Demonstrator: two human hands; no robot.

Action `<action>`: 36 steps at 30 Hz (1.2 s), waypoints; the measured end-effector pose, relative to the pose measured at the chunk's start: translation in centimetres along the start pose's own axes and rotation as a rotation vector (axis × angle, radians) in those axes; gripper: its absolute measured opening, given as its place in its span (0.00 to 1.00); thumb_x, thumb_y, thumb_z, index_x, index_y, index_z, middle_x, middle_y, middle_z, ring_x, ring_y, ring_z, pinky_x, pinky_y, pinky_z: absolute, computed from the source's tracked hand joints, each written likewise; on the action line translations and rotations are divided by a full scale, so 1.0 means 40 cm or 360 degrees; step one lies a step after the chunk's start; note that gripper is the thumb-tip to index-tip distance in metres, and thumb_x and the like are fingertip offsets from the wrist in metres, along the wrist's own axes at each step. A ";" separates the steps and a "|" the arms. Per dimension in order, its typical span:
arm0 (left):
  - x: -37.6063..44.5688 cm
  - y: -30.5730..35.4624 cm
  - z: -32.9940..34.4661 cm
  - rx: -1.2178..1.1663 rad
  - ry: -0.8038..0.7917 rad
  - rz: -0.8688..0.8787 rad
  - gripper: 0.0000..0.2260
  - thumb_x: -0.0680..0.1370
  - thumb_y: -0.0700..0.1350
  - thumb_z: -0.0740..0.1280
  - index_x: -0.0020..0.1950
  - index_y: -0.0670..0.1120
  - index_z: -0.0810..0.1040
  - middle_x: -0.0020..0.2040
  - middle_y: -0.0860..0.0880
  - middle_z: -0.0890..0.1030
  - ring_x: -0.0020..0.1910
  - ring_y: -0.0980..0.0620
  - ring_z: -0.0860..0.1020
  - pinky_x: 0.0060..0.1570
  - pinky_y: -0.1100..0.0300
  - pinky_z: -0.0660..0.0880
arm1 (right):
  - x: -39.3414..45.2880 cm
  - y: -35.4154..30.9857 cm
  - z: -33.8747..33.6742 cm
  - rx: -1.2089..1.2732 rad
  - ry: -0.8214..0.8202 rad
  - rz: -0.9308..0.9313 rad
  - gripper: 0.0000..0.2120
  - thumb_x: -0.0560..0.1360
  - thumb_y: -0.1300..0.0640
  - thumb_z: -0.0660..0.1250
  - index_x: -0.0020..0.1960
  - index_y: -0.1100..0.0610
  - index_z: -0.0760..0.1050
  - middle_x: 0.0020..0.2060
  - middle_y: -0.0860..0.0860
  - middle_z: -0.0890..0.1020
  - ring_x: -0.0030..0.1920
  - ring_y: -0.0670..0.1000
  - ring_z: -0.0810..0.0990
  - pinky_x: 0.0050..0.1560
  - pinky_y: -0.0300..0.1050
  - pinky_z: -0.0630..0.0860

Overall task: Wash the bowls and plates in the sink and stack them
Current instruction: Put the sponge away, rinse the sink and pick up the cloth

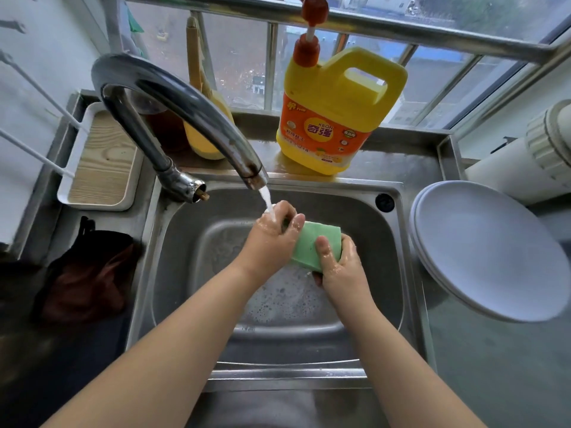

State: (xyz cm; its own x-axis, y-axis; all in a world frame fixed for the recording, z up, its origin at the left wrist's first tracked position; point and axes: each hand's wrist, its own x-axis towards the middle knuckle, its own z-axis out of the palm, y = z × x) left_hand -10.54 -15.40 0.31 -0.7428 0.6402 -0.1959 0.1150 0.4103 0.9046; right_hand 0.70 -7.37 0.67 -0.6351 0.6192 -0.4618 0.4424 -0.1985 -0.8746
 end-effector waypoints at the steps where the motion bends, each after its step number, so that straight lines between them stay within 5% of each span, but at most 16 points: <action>1: -0.003 0.000 -0.006 -0.0027 -0.0020 0.0004 0.07 0.80 0.44 0.63 0.43 0.45 0.70 0.41 0.50 0.71 0.37 0.57 0.68 0.36 0.68 0.66 | 0.001 0.002 0.001 0.0008 -0.0019 -0.0013 0.12 0.76 0.45 0.62 0.56 0.50 0.68 0.47 0.52 0.77 0.45 0.49 0.79 0.37 0.40 0.76; 4: -0.033 -0.002 -0.037 -0.0294 -0.0088 0.0001 0.01 0.79 0.44 0.65 0.49 0.47 0.74 0.55 0.47 0.75 0.45 0.60 0.73 0.43 0.68 0.71 | 0.000 -0.008 0.011 0.0076 -0.0064 0.0043 0.13 0.79 0.49 0.62 0.59 0.54 0.68 0.46 0.52 0.76 0.40 0.47 0.77 0.31 0.35 0.73; 7: -0.066 -0.028 -0.082 -0.0418 -0.0308 0.0061 0.11 0.74 0.57 0.68 0.54 0.56 0.77 0.69 0.57 0.68 0.59 0.67 0.72 0.49 0.71 0.73 | 0.019 -0.023 0.028 0.0221 -0.0115 0.0290 0.10 0.80 0.54 0.60 0.60 0.55 0.71 0.38 0.54 0.77 0.28 0.45 0.74 0.21 0.37 0.67; 10: -0.081 -0.045 -0.110 -0.0453 -0.0288 0.0015 0.17 0.71 0.62 0.70 0.51 0.51 0.78 0.54 0.52 0.77 0.45 0.63 0.77 0.42 0.68 0.75 | 0.037 -0.049 0.051 0.0425 -0.0295 0.0662 0.10 0.81 0.54 0.55 0.54 0.56 0.74 0.25 0.52 0.76 0.20 0.46 0.68 0.19 0.34 0.63; 13: -0.064 -0.050 -0.106 -0.0478 -0.0016 -0.0284 0.21 0.73 0.61 0.64 0.47 0.42 0.76 0.38 0.48 0.77 0.35 0.54 0.76 0.37 0.59 0.75 | 0.051 -0.048 0.082 0.0110 -0.0337 0.0601 0.21 0.79 0.39 0.54 0.57 0.54 0.75 0.37 0.54 0.80 0.34 0.49 0.77 0.33 0.41 0.74; 16: -0.035 -0.047 -0.090 -0.0634 0.0138 -0.0905 0.27 0.76 0.66 0.59 0.59 0.45 0.77 0.52 0.44 0.81 0.50 0.45 0.80 0.52 0.48 0.78 | 0.046 -0.037 0.110 -0.0144 -0.0256 0.0174 0.28 0.70 0.28 0.59 0.59 0.46 0.75 0.58 0.53 0.78 0.56 0.53 0.78 0.55 0.53 0.77; 20: -0.053 -0.014 -0.061 -0.0692 0.0108 -0.0894 0.34 0.71 0.72 0.59 0.64 0.47 0.75 0.59 0.47 0.80 0.59 0.46 0.77 0.63 0.45 0.73 | 0.038 -0.034 0.129 0.0051 -0.0118 -0.0066 0.08 0.80 0.49 0.60 0.58 0.42 0.71 0.52 0.56 0.80 0.52 0.57 0.81 0.52 0.54 0.79; 24: -0.058 -0.002 -0.048 -0.0715 0.0202 -0.0704 0.18 0.79 0.59 0.60 0.59 0.46 0.76 0.52 0.44 0.82 0.52 0.45 0.80 0.54 0.47 0.77 | 0.038 -0.044 0.151 0.0262 -0.0111 -0.0058 0.06 0.80 0.53 0.61 0.47 0.49 0.75 0.43 0.56 0.82 0.45 0.59 0.80 0.51 0.60 0.77; 27: -0.046 0.010 -0.044 -0.0698 0.0266 -0.0657 0.13 0.82 0.51 0.58 0.53 0.45 0.79 0.50 0.44 0.82 0.51 0.47 0.80 0.53 0.52 0.76 | 0.043 -0.047 0.174 0.0341 -0.0090 -0.0003 0.10 0.78 0.49 0.63 0.49 0.55 0.77 0.45 0.55 0.83 0.48 0.54 0.82 0.56 0.59 0.77; 30: -0.035 0.016 -0.040 -0.0752 0.0353 -0.0700 0.11 0.83 0.47 0.58 0.44 0.49 0.77 0.45 0.45 0.81 0.49 0.46 0.80 0.52 0.53 0.75 | 0.052 -0.051 0.185 0.0288 -0.0052 0.0038 0.14 0.77 0.46 0.62 0.53 0.56 0.77 0.49 0.57 0.83 0.53 0.57 0.81 0.59 0.60 0.75; 34: -0.022 0.019 -0.041 -0.0898 0.0297 -0.0846 0.11 0.82 0.39 0.57 0.43 0.43 0.76 0.35 0.46 0.78 0.36 0.48 0.77 0.29 0.65 0.73 | 0.071 -0.054 0.179 0.0156 -0.0063 -0.0014 0.14 0.81 0.52 0.58 0.40 0.54 0.77 0.40 0.56 0.81 0.44 0.56 0.80 0.51 0.58 0.77; 36: -0.025 0.024 -0.043 -0.1015 0.0274 -0.0859 0.11 0.81 0.38 0.57 0.45 0.40 0.77 0.37 0.43 0.78 0.37 0.48 0.76 0.33 0.62 0.71 | 0.076 -0.055 0.176 0.0125 -0.0068 -0.0033 0.16 0.81 0.52 0.57 0.38 0.55 0.76 0.38 0.56 0.81 0.42 0.55 0.79 0.47 0.55 0.77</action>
State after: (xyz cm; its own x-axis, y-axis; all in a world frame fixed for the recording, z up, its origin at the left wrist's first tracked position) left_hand -10.83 -16.76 2.01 -0.6849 0.3329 -0.6481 -0.6388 0.1536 0.7539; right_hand -6.65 -10.40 0.15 -0.6708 0.5912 -0.4479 0.3789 -0.2460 -0.8922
